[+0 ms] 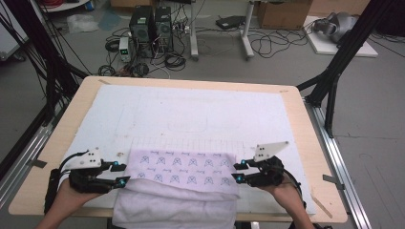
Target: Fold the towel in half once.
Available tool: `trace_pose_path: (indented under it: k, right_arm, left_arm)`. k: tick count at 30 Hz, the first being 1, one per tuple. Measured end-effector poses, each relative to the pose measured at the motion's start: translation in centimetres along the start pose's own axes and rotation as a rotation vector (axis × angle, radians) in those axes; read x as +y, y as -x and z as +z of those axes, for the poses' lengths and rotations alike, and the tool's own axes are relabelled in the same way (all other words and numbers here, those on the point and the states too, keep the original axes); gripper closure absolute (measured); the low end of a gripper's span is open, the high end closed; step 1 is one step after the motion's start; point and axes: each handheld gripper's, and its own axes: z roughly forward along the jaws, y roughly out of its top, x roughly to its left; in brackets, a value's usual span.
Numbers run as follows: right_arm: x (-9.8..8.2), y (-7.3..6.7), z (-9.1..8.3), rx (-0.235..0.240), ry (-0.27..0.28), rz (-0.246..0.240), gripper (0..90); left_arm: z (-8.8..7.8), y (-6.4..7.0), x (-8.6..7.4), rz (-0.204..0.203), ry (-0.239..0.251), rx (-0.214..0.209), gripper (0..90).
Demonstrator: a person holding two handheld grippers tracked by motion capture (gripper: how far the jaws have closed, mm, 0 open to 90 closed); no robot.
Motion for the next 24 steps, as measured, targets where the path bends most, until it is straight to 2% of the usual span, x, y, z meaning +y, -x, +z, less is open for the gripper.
trace_pose_path:
  k: [1, 2, 5, 7, 10, 11, 13, 16, 19, 24]
  right_arm:
    - [0.1, 0.6, 0.3, -0.009, -0.003, 0.01, 56.0]
    - [0.2, 1.1, 0.7, -0.012, -0.006, 0.022, 55.8]
    - [0.2, 2.3, 1.3, -0.039, -0.014, 0.044, 54.8]
    - [0.2, 2.8, 1.5, -0.06, -0.02, 0.053, 52.5]
    - [0.2, 3.8, 2.0, -0.096, -0.026, 0.077, 49.1]
    - [0.2, 4.1, 2.1, -0.097, -0.029, 0.086, 47.5]
    - [0.1, 4.9, 2.7, -0.129, -0.047, 0.11, 41.9]
    - [-0.1, 5.6, 3.3, -0.135, -0.06, 0.136, 37.8]
    - [-0.3, 5.8, 4.0, -0.139, -0.102, 0.131, 36.0]
    - [-0.7, 5.8, 4.4, -0.131, -0.128, 0.13, 33.4]
  left_arm:
    - [-0.2, -0.1, 0.2, -0.004, 0.015, -0.01, 50.3]
    - [-0.3, -0.1, 0.3, -0.003, 0.019, -0.002, 50.3]
    - [-0.4, -0.6, 0.2, 0.003, -0.015, 0.03, 50.4]
    - [0.1, -1.1, 0.1, 0.004, -0.046, 0.065, 50.6]
    - [1.3, -2.3, 0.1, 0.002, -0.09, 0.144, 50.9]
    - [1.9, -2.9, 0.2, -0.001, -0.1, 0.175, 50.9]
    - [2.8, -3.8, 0.5, -0.017, -0.109, 0.21, 50.8]
    - [4.1, -5.1, 0.8, -0.034, -0.13, 0.261, 48.2]
    - [5.4, -6.3, 0.9, -0.068, -0.143, 0.272, 46.6]
    - [6.5, -7.0, 0.6, -0.071, -0.194, 0.25, 46.2]
